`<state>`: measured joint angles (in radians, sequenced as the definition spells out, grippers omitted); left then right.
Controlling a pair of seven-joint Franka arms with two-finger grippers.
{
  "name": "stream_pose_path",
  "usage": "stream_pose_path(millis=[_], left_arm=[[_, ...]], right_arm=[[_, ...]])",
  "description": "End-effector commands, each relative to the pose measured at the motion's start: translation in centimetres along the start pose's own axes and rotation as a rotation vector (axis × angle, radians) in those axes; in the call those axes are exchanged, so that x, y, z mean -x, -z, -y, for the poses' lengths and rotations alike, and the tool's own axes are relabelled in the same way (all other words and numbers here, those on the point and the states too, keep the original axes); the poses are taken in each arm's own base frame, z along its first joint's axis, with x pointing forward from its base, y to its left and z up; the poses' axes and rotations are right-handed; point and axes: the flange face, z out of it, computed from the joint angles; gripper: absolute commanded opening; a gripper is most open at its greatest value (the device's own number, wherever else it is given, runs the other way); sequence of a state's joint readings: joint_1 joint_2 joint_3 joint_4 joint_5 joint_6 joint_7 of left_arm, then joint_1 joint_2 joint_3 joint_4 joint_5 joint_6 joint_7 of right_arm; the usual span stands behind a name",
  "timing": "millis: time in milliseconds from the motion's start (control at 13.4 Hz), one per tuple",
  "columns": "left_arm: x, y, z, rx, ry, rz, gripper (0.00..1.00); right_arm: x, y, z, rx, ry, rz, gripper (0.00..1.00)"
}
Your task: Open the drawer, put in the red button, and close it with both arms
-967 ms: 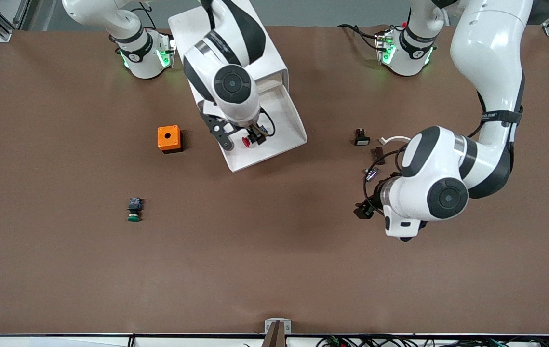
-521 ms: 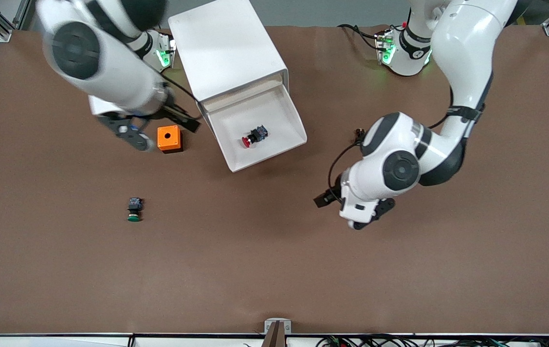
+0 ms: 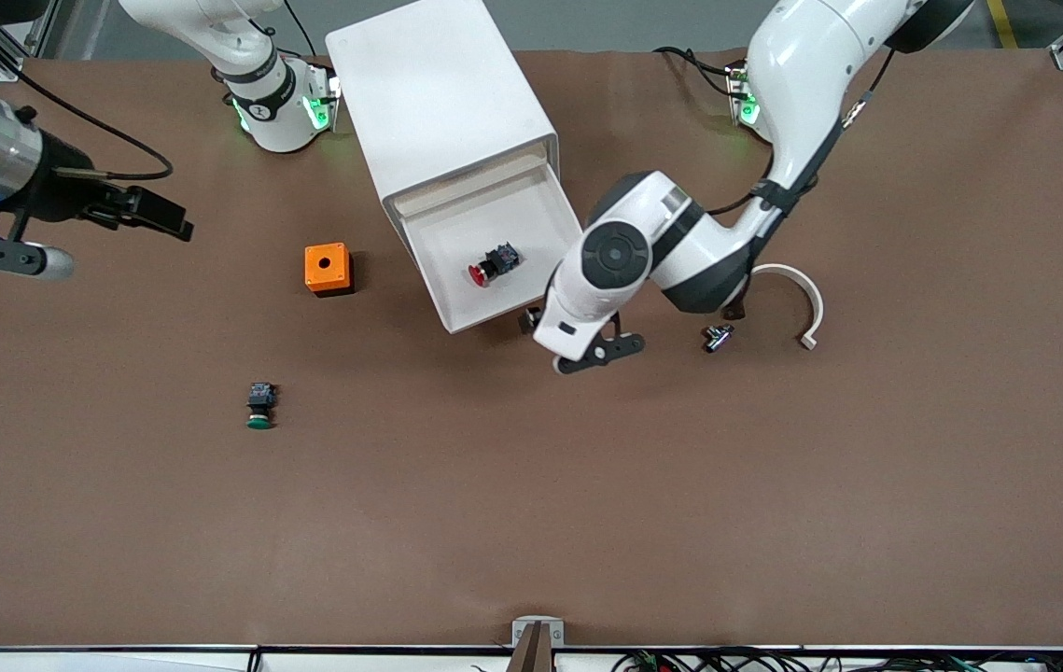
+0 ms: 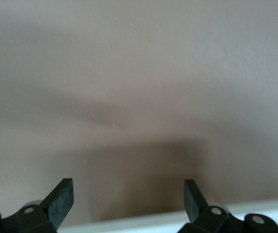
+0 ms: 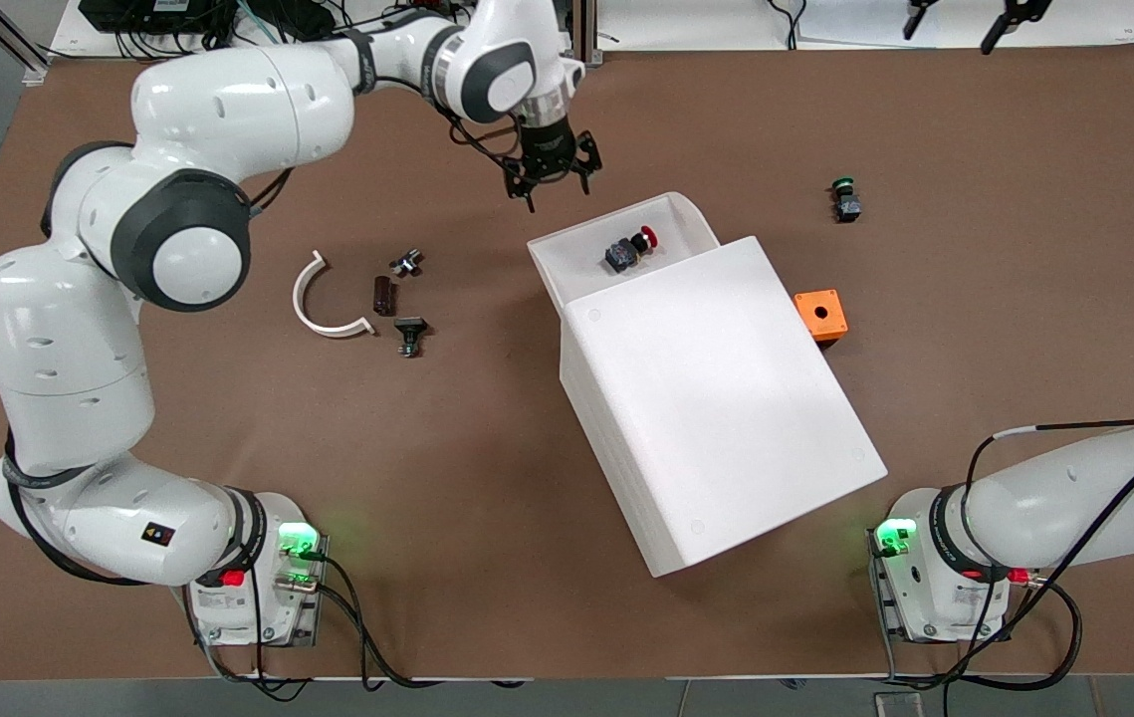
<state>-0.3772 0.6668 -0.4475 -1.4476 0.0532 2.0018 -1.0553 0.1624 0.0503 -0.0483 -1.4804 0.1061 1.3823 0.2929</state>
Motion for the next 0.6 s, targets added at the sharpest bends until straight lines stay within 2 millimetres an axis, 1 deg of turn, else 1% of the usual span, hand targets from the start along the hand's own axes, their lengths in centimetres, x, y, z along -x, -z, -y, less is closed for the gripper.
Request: stream_pose_path(millis=[0,74,149,223,372,521], left_arm=[[1.8,-1.4,-1.0,-0.019,-0.039,-0.01,1.0],[2.8,-1.7,-1.5,-0.023,-0.047,-0.007,1.0],[3.9,-2.0,-2.1,-0.025,-0.057,-0.001,1.0],[4.2,-2.2,-2.2,-0.028,-0.054,0.005,1.0],[5.1,-2.7,-2.5,-0.035,-0.047,0.01,1.0],[5.2,-2.4,-2.5,-0.034,-0.035,0.012,1.0]], right_arm=[[2.0,-0.6,-2.5,0.016,0.084,-0.061,1.0],[2.6,-1.0,-3.6,0.009,0.102,-0.082,1.0],[3.2,-1.5,-4.2,0.01,0.118,-0.104,1.0],[3.7,-1.7,-4.6,0.034,0.141,-0.121,1.0],[3.8,-1.6,-5.4,0.065,0.166,-0.13,1.0],[3.7,-1.1,-7.2,0.065,0.195,-0.136,1.0]])
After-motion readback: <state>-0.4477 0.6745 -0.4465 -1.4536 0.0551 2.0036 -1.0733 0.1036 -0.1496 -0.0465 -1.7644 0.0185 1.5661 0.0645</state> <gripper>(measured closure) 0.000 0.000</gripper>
